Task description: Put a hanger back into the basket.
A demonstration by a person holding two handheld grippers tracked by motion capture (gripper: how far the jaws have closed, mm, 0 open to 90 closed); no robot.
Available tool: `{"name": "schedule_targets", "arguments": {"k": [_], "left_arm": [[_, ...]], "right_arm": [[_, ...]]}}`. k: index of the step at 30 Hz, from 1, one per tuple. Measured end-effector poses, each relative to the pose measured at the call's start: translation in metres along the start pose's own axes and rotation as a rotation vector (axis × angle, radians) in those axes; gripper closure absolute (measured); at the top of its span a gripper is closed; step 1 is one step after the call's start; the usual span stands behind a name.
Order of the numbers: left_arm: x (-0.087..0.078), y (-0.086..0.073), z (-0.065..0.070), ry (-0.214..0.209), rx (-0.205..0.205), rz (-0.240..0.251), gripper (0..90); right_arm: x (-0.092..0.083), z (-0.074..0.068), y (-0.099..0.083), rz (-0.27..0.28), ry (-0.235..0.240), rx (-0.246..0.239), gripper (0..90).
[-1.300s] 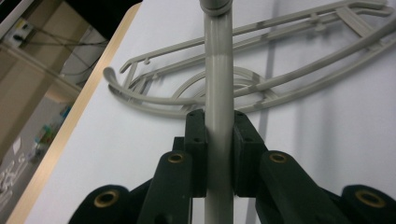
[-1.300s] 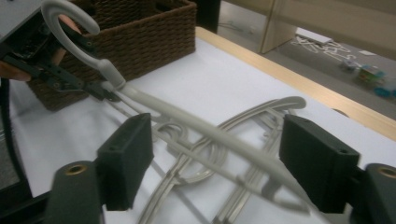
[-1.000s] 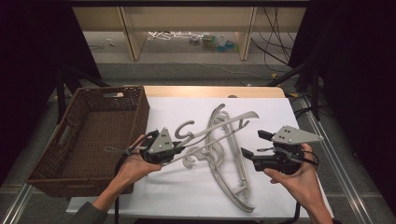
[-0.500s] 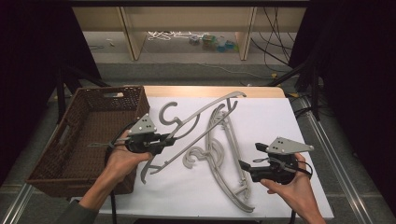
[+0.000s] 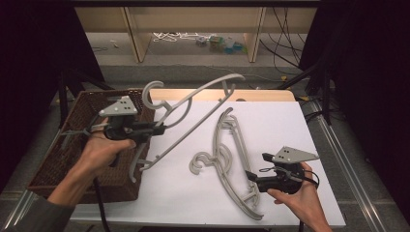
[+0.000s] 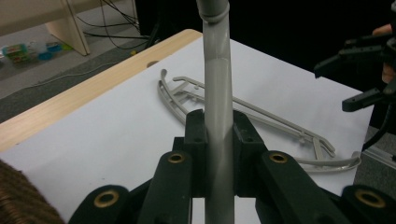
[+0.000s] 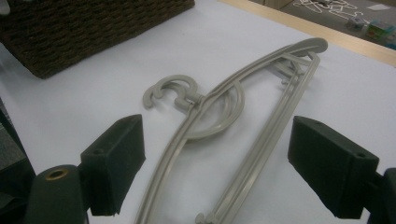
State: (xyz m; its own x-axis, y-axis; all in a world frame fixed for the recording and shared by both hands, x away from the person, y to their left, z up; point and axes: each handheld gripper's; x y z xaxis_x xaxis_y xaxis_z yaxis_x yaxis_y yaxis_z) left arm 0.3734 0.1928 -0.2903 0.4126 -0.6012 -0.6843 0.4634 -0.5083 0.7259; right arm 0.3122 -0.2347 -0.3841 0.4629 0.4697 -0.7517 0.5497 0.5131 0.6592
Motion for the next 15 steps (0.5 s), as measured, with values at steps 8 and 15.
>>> {"name": "schedule_targets", "arguments": {"k": [8,15], "left_arm": [[-0.028,-0.013,-0.033,-0.010,-0.126,0.050,79.3],[-0.053,-0.019,-0.053,-0.011,-0.191,0.070,79.3]], "right_arm": [[0.004,-0.001,-0.002,-0.011,0.008,-0.007,19.9],[0.006,0.000,-0.003,-0.020,0.011,-0.006,20.1]]}}
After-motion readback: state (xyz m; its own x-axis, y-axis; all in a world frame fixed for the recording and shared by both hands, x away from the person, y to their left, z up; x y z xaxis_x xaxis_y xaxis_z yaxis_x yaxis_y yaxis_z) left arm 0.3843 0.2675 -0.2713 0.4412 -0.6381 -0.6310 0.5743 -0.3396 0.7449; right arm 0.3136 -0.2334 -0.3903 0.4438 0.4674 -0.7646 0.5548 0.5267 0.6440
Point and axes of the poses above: each handheld gripper's, and its own axes: x roughly forward along the jaws, y roughly out of its top, z roughly to its right, and after that the axes turned 15 degrees about -z, right-handed
